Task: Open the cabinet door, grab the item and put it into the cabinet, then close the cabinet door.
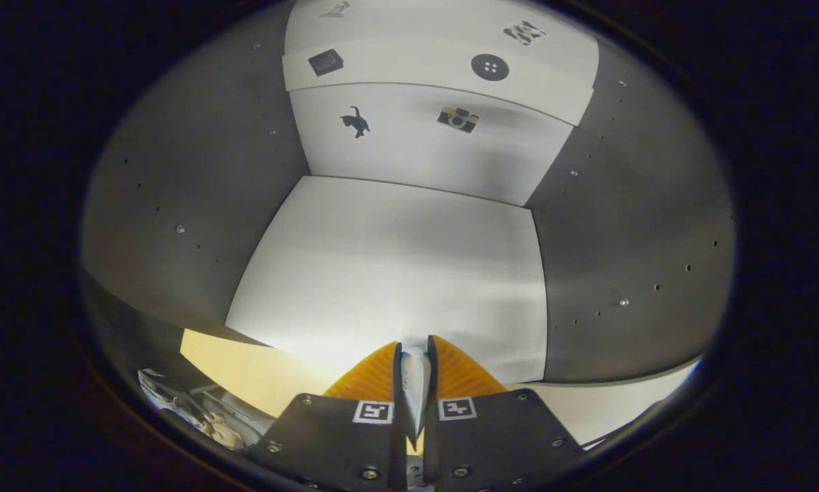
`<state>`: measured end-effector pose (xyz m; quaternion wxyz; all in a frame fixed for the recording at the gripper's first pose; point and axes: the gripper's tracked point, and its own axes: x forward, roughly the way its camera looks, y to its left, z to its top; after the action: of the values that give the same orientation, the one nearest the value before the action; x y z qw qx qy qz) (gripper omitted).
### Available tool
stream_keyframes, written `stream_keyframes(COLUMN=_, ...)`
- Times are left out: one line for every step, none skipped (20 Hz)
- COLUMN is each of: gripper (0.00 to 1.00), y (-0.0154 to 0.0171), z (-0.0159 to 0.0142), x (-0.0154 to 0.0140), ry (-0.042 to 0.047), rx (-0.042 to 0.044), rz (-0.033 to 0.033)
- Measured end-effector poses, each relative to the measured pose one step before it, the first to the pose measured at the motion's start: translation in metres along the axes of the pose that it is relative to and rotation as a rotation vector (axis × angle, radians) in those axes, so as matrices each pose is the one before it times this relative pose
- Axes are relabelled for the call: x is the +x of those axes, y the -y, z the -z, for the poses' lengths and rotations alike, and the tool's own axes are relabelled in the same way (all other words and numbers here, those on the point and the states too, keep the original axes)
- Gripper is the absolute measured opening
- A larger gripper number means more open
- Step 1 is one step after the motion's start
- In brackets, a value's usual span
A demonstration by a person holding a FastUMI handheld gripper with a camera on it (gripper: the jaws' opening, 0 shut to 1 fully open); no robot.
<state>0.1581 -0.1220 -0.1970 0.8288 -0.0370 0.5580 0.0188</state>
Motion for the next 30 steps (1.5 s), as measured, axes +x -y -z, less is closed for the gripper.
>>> stream_keyframes(gripper=0.1, y=0.00057, z=-0.0007, x=0.00037, ry=-0.01249, rx=-0.0067, rz=-0.00056)
stream_keyframes(gripper=0.1, y=0.00186, z=0.00019, x=0.00115, ry=-0.01395, rx=-0.01263, rz=0.00955)
stream_keyframes(gripper=0.1, y=0.00519, z=-0.00075, x=0.00128, ry=-0.00989, rx=-0.03354, rz=0.0298)
stream_keyframes(gripper=0.1, y=0.00395, z=-0.00074, x=0.00077, ry=-0.00505, rx=-0.03286, rz=0.02464)
stream_keyframes(gripper=0.1, y=-0.00076, z=-0.00166, x=-0.00034, ry=-0.00044, rx=-0.00206, rz=0.0007)
stream_keyframes(gripper=0.1, y=-0.00464, z=-0.00089, x=0.00138, ry=-0.00351, rx=0.00718, rz=-0.01171)
stream_keyframes(gripper=0.1, y=-0.0021, z=-0.00089, x=-0.00009, ry=-0.00186, rx=0.00695, rz=-0.00797)
stream_keyframes(gripper=0.1, y=0.00066, z=-0.00022, x=0.0007, ry=-0.00239, rx=0.00588, rz=-0.00212)
stream_keyframes(gripper=0.1, y=-0.00034, z=-0.00059, x=0.00031, ry=-0.00369, rx=0.00477, rz=-0.00191)
stream_keyframes(gripper=0.1, y=0.00028, z=0.00014, x=-0.00009, ry=-0.00412, rx=0.00649, rz=-0.00092)
stream_keyframes(gripper=0.1, y=-0.0001, z=-0.0004, x=-0.00021, ry=-0.00334, rx=0.00445, rz=-0.00073)
stream_keyframes(gripper=0.1, y=0.0003, z=-0.00001, x=0.00022, ry=-0.00154, rx=-0.00007, rz=-0.00032)
stream_keyframes(gripper=0.1, y=-0.00052, z=-0.00029, x=0.00021, ry=-0.00239, rx=-0.00151, rz=-0.00035)
stream_keyframes(gripper=0.1, y=0.0004, z=0.00003, x=0.00051, ry=-0.00115, rx=-0.00088, rz=-0.00071)
stream_keyframes(gripper=0.1, y=0.00016, z=0.0003, x=-0.00029, ry=0.00101, rx=0.00338, rz=-0.00139)
stream_keyframes(gripper=0.1, y=-0.00024, z=-0.00062, x=0.00019, ry=0.00127, rx=0.00116, rz=-0.00344)
stream_keyframes(gripper=0.1, y=0.00055, z=-0.00094, x=-0.0003, ry=0.00007, rx=0.00676, rz=-0.00073)
stream_keyframes(gripper=0.11, y=0.0011, z=-0.00062, x=0.00151, ry=0.00165, rx=0.00609, rz=0.00277)
stream_keyframes(gripper=0.15, y=0.00032, z=-0.00043, x=0.00055, ry=-0.00069, rx=0.00705, rz=-0.0015)
stream_keyframes(gripper=0.17, y=0.00088, z=-0.00124, x=-0.00038, ry=0.00533, rx=0.00699, rz=0.00252)
stream_keyframes(gripper=0.2, y=0.0017, z=-0.0008, x=0.00063, ry=0.00405, rx=0.00532, rz=0.00397)
stream_keyframes(gripper=0.26, y=-0.00039, z=-0.00141, x=0.00017, ry=0.00637, rx=0.00536, rz=-0.00228)
stream_keyframes(gripper=0.26, y=-0.00067, z=-0.001, x=-0.00065, ry=0.00502, rx=0.0064, rz=-0.00861)
stream_keyframes(gripper=0.26, y=-0.00066, z=-0.00071, x=-0.0028, ry=0.00556, rx=0.0077, rz=-0.00955)
stream_keyframes(gripper=0.3, y=-0.00086, z=-0.0013, x=0.0, ry=0.00687, rx=0.00687, rz=-0.00774)
stream_keyframes(gripper=0.35, y=-0.0003, z=-0.00223, x=-0.0011, ry=0.01278, rx=0.00653, rz=-0.00948)
stream_keyframes(gripper=0.48, y=0.00029, z=-0.00022, x=-0.00145, ry=0.00853, rx=0.00647, rz=-0.0041)
stream_keyframes(gripper=0.56, y=0.00024, z=-0.00189, x=-0.00159, ry=0.01186, rx=0.0086, rz=-0.00396)
stream_keyframes(gripper=0.57, y=0.00049, z=-0.00119, x=-0.00117, ry=0.01094, rx=0.00694, rz=-0.00417)
stream_keyframes(gripper=0.58, y=0.00147, z=-0.00013, x=-0.00204, ry=0.00542, rx=0.00461, rz=0.00067)
